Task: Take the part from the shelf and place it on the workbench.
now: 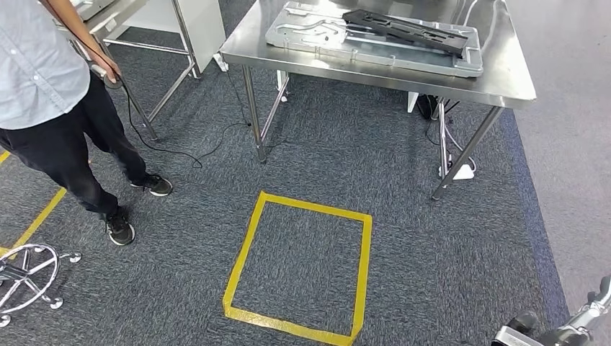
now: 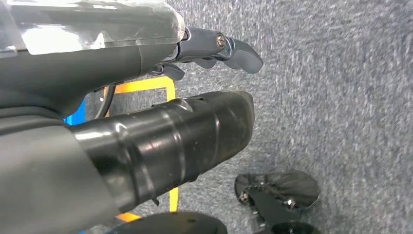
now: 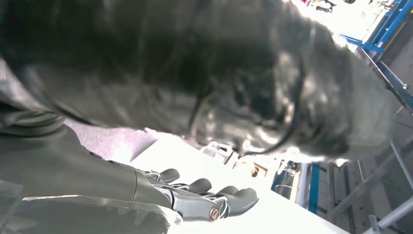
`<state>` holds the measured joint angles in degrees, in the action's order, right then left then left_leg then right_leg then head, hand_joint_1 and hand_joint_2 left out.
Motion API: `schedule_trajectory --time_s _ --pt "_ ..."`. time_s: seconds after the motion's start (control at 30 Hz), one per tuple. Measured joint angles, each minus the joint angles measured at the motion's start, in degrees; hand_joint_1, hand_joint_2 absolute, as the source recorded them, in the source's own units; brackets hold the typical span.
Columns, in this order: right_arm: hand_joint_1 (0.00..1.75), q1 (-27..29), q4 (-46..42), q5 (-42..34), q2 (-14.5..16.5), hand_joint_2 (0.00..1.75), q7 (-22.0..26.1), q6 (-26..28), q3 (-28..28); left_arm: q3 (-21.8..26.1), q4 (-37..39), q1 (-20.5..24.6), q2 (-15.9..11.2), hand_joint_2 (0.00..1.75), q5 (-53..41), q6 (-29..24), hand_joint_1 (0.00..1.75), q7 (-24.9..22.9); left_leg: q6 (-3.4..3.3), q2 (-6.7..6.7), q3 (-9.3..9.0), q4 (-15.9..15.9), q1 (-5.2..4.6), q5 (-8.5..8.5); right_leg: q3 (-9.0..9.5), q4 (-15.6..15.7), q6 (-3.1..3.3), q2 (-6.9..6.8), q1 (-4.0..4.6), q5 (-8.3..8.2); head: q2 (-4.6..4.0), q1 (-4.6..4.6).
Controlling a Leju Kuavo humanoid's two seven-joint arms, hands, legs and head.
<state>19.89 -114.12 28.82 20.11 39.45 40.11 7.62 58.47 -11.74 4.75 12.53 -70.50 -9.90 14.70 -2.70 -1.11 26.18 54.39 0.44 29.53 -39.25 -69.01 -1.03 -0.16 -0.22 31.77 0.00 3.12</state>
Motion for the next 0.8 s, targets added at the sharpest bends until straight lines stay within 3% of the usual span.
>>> schedule_trajectory --time_s 0.03,0.07,0.1,0.2,0.27,0.33,0.4,0.47,0.53,0.57,0.6,0.67,0.7,0.73,0.8 --pt "0.00 0.06 0.07 0.02 0.00 0.00 -0.02 0.01 0.01 0.00 0.00 -0.04 0.01 0.00 -0.01 0.00 0.00 -0.02 0.00 -0.22 0.43 0.22 0.01 -0.14 -1.20 -3.46 -0.26 0.01 -0.18 1.54 0.00 -0.01" --pt "0.00 0.12 0.14 0.04 0.00 0.00 -0.04 0.01 0.00 0.00 0.01 -0.10 0.01 0.00 -0.01 0.00 0.00 -0.06 0.03 -0.51 0.79 0.48 0.03 -0.23 -1.54 -5.22 -0.49 0.01 -0.37 1.99 0.00 -0.01" --pt "0.00 0.16 0.21 0.07 0.00 0.00 -0.07 0.01 -0.01 0.00 0.01 -0.17 0.01 0.00 -0.02 0.00 0.00 -0.10 0.13 -0.81 1.04 0.76 0.08 -0.24 -0.69 -4.63 -0.68 -0.06 -0.59 1.31 0.00 -0.01" --pt "0.00 0.16 0.32 0.07 0.00 0.00 -0.14 0.01 -0.02 0.00 0.00 -0.19 0.02 0.00 -0.03 -0.04 0.00 -0.15 0.92 -1.81 1.34 2.00 0.07 0.26 5.69 5.95 -0.83 -2.01 -0.92 -2.79 0.00 0.00" --pt "0.00 0.22 0.43 0.02 0.00 0.00 -0.16 0.01 -0.03 0.01 0.00 -0.14 0.02 0.00 -0.03 -0.12 0.00 -0.19 1.61 -2.48 1.60 2.74 -0.24 0.66 7.32 9.63 -0.25 -3.10 -0.67 -3.24 0.00 -0.08" --pt "0.00 0.37 0.52 -0.05 0.00 0.00 -0.17 0.01 -0.04 0.02 0.00 -0.09 0.01 0.00 -0.03 -0.17 0.00 -0.22 2.10 -3.26 1.67 2.91 -0.32 0.82 6.93 9.60 0.54 -2.28 -0.49 -3.22 0.00 -0.14" --pt "0.00 0.42 0.55 -0.10 0.00 0.00 -0.16 0.02 -0.04 0.02 0.00 -0.02 0.01 0.00 -0.03 -0.17 0.00 -0.22 2.67 -2.57 2.06 3.98 -0.07 1.87 6.71 9.75 1.21 -1.41 -0.57 -3.49 0.00 -0.13" --pt "0.00 0.41 0.55 -0.13 0.00 0.00 -0.13 0.02 -0.05 0.02 0.00 0.01 0.01 0.00 -0.03 -0.17 0.00 -0.21 3.14 -0.57 4.38 9.02 0.15 5.10 6.46 9.88 1.78 -0.65 -0.68 -3.76 0.00 -0.14" --pt "0.00 0.42 0.58 -0.14 0.00 0.00 -0.11 0.02 -0.06 0.02 0.00 -0.13 0.01 0.00 -0.03 -0.17 0.00 -0.21 3.26 0.42 8.02 16.64 0.19 8.39 6.17 9.84 2.08 0.33 -0.55 -3.90 0.00 -0.13" --pt "0.00 0.45 0.61 -0.14 0.00 0.00 -0.11 0.02 -0.06 0.02 0.01 -0.23 0.01 0.00 -0.03 -0.17 0.00 -0.21 3.21 0.52 9.20 18.96 0.18 8.75 6.12 9.80 2.13 0.93 -0.48 -3.93 0.00 -0.13" --pt "0.00 0.48 0.64 -0.14 0.00 0.00 -0.12 0.02 -0.06 0.02 0.01 -0.32 0.01 0.00 -0.03 -0.17 0.00 -0.21 3.08 0.57 9.42 19.16 0.18 7.90 6.13 9.75 2.15 1.57 -0.43 -3.95 0.00 -0.13" --pt "0.00 0.53 0.66 -0.13 0.00 0.00 -0.11 0.02 -0.07 0.02 0.01 -0.36 0.01 0.00 -0.03 -0.17 0.00 -0.21 2.58 1.42 7.10 13.47 0.18 3.59 6.26 9.63 2.13 2.89 -0.39 -3.97 0.00 -0.13" --pt "0.00 0.53 0.66 -0.11 0.00 0.00 -0.11 0.02 -0.08 0.03 0.00 -0.35 -0.01 0.00 -0.03 -0.17 0.00 -0.21 2.26 2.66 5.53 9.72 0.18 1.74 6.26 9.56 2.02 3.50 -0.33 -4.01 0.00 -0.12" --pt "0.00 0.52 0.66 -0.09 0.00 0.00 -0.10 0.02 -0.11 0.03 0.00 -0.35 -0.02 0.00 -0.03 -0.18 0.00 -0.21 2.00 3.80 4.28 6.58 0.19 0.58 6.16 9.48 1.85 4.12 -0.31 -4.08 0.00 -0.13" --pt "0.00 0.56 0.66 -0.06 0.00 0.00 -0.10 0.02 -0.17 0.04 0.00 -0.30 -0.05 0.00 -0.04 -0.19 0.00 -0.21 1.72 4.98 3.37 4.08 0.08 0.32 5.68 9.49 1.15 5.20 -0.45 -4.45 0.00 -0.12"
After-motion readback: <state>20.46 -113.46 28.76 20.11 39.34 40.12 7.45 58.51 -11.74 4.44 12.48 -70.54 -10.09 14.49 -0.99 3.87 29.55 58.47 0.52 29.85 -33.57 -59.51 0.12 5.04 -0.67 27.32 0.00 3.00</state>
